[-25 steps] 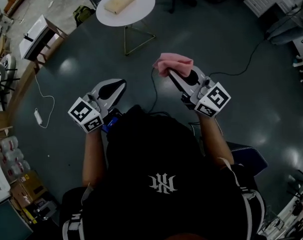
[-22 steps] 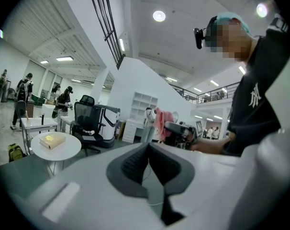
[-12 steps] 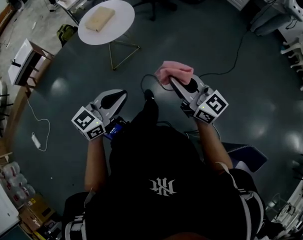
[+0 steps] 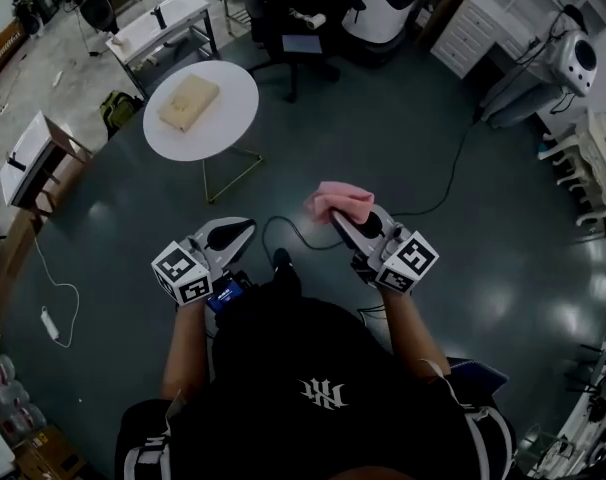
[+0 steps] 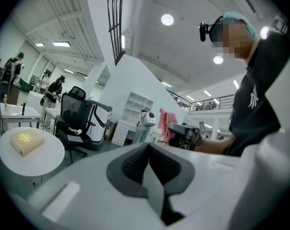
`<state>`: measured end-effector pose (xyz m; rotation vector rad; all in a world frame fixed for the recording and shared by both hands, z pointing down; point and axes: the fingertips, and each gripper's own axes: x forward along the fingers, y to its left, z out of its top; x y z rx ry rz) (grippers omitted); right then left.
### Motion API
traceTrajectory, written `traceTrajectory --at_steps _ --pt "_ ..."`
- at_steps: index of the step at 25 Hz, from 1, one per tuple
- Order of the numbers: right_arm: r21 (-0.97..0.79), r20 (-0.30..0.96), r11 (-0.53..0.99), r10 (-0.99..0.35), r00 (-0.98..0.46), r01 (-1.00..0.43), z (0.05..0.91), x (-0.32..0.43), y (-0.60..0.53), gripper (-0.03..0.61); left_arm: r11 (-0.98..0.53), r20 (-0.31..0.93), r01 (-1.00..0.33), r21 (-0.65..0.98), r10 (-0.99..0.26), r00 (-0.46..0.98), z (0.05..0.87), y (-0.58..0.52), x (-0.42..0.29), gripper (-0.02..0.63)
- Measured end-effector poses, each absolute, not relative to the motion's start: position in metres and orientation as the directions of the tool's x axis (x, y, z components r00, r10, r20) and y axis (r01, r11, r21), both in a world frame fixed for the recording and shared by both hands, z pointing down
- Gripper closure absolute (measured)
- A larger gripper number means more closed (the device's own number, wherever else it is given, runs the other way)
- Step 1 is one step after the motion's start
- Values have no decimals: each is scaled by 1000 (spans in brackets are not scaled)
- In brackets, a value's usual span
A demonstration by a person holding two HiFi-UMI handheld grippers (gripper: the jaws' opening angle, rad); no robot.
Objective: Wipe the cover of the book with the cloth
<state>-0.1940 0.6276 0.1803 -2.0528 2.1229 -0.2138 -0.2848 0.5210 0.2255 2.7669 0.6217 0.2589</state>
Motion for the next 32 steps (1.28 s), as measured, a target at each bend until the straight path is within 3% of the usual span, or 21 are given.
traceTrajectory --at_steps 9,17,32 --pt "-208 30 103 -993 -111 -973 170 -95 518 548 -883 75 334 330 377 923 215 405 -165 611" --pt "-241 44 157 -984 -173 -958 180 -43 456 548 -890 103 275 363 331 938 232 353 -120 611" --pt "-296 -24 410 -906 -423 -862 196 81 310 548 -906 269 -101 411 15 963 257 235 -52 611"
